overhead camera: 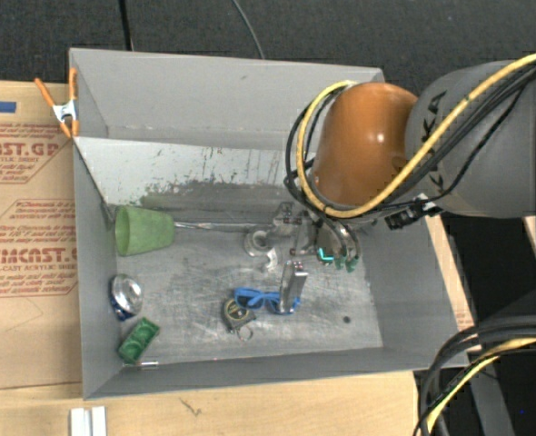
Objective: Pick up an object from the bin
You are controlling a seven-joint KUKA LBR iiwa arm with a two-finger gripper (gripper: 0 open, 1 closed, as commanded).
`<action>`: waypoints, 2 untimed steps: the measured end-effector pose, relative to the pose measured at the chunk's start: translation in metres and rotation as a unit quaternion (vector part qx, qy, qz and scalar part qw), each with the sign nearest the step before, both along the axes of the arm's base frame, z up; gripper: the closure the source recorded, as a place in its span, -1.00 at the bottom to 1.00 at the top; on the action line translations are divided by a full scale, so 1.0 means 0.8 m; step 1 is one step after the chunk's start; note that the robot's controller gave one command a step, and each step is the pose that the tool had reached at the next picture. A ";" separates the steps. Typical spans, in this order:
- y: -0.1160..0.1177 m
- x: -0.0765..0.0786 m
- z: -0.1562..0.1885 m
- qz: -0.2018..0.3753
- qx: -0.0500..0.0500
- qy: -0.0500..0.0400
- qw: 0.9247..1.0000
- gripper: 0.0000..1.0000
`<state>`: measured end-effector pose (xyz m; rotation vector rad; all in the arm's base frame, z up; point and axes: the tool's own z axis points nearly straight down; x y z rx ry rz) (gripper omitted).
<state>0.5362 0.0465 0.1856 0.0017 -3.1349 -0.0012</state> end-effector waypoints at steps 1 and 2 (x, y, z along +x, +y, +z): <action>-0.007 -0.001 -0.121 -0.031 0.002 -0.011 0.999 -1.00; -0.011 -0.007 -0.130 -0.032 0.000 -0.004 0.999 1.00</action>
Offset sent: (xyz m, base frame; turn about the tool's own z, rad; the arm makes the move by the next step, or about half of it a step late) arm -0.0062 -0.0106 -0.1156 0.0673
